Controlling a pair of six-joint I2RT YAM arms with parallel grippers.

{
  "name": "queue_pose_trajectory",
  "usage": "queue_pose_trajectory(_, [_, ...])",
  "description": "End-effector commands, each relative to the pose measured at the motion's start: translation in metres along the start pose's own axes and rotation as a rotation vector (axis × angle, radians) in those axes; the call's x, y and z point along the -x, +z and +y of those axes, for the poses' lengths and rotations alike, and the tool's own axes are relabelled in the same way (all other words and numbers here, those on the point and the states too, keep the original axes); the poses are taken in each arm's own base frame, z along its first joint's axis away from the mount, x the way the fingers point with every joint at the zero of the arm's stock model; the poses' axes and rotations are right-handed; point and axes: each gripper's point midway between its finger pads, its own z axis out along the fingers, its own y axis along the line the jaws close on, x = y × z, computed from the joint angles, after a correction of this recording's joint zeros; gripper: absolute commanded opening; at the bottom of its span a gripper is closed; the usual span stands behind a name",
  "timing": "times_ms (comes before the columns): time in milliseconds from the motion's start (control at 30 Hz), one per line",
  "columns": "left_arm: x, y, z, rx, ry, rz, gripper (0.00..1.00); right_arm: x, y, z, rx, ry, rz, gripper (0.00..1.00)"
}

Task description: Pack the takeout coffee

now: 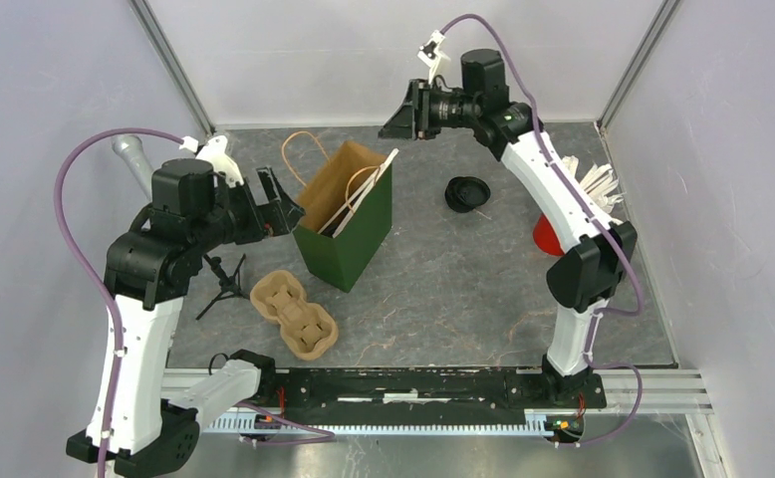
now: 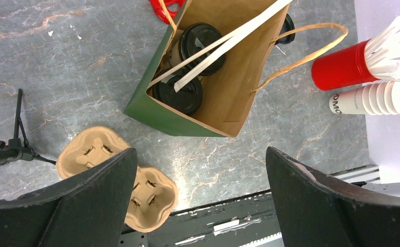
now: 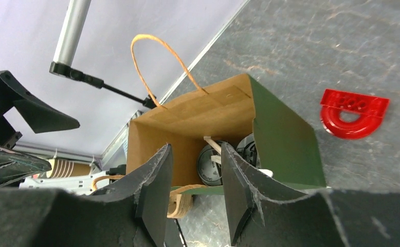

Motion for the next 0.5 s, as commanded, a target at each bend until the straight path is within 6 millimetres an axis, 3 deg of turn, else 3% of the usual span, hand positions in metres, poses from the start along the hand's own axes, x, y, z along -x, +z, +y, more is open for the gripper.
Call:
queue_pose_trajectory(0, [0.024,-0.011,-0.007,-0.016,0.044,-0.077,1.00,0.058,-0.051,0.049,-0.024,-0.142,-0.198,0.48])
queue_pose_trajectory(100, [0.037,-0.015,-0.016,-0.040,0.054,-0.102,1.00,0.060,-0.075,0.050,-0.122,-0.196,-0.224,0.67])
queue_pose_trajectory(133, [0.042,-0.017,-0.019,-0.050,0.060,-0.111,1.00,0.059,-0.082,0.048,-0.165,-0.218,-0.228,0.91])
queue_pose_trajectory(167, [0.047,-0.018,-0.022,-0.057,0.065,-0.120,1.00,0.058,-0.092,0.045,-0.215,-0.234,-0.235,0.98])
queue_pose_trajectory(300, [0.066,-0.022,-0.034,-0.101,0.104,-0.175,1.00,0.043,-0.129,0.025,-0.423,-0.321,-0.244,0.98])
queue_pose_trajectory(467, [0.078,-0.025,-0.051,-0.178,0.130,-0.208,1.00,0.023,-0.175,0.025,-0.556,-0.395,-0.317,0.98])
